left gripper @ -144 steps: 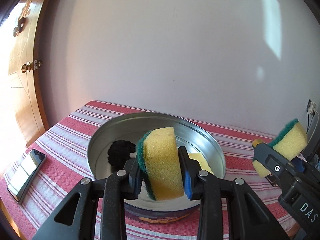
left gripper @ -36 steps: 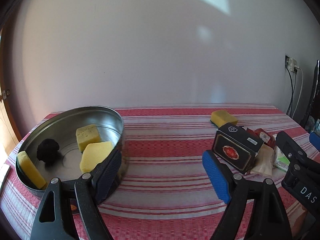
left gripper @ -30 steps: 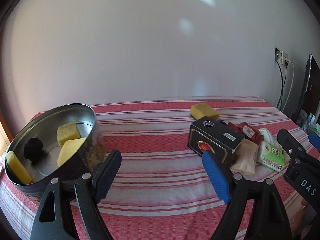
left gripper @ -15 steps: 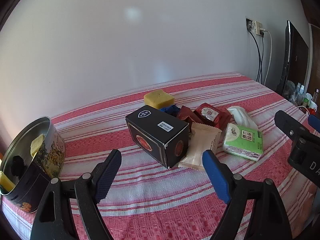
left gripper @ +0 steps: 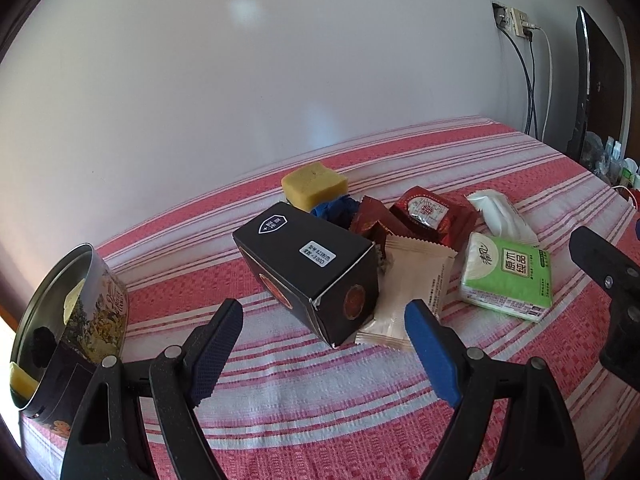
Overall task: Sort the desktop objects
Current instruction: 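Move both grippers back toward the remaining packets and box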
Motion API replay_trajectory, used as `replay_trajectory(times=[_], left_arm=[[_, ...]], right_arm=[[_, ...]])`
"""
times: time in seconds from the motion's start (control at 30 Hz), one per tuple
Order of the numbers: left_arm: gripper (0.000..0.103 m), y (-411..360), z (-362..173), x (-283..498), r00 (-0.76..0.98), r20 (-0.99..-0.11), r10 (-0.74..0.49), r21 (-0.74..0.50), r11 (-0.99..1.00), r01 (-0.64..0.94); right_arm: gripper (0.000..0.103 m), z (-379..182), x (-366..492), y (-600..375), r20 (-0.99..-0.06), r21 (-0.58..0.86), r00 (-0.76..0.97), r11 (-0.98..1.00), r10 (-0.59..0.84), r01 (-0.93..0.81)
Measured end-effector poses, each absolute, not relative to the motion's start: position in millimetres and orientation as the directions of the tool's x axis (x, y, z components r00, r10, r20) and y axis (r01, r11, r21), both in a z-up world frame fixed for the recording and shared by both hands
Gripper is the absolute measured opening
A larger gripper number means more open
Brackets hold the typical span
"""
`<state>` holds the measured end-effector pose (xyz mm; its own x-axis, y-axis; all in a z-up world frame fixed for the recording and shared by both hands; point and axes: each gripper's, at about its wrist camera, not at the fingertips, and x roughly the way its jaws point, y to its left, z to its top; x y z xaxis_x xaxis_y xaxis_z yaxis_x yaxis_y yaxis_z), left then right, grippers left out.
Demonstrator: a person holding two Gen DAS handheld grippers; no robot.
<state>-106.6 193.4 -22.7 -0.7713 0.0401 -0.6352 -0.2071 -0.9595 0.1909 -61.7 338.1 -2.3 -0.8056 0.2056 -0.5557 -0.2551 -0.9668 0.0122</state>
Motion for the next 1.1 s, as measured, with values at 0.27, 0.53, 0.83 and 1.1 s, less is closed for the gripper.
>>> replay_trajectory(times=[0.27,0.53,0.83,1.1], left_arm=[[0.085,183,-27,-111,-0.752,-0.658,0.051,0.152,-0.968,-0.198],[0.085,187,-25,-107,-0.78,-0.625,0.014,0.195,-0.965,-0.174],[0.085,181,-22,-108,-0.788,-0.615,0.015,0.194,-0.966,-0.171],[0.085,178,-22,-107,-0.777,-0.627,0.058,0.164,-0.965,-0.205]], right_arm=[[0.102,-8,-71,337,-0.604,0.002,-0.78,-0.979,0.161,-0.204],[0.09,-24,-100,318,-0.695,-0.01,-0.715,-0.994,0.082,-0.105],[0.09,-28,-118,313,-0.735,-0.021,-0.677,-0.999,0.042,-0.04],[0.086,-36,-116,319,-0.762,0.04,-0.647,-0.999,-0.02,-0.016]])
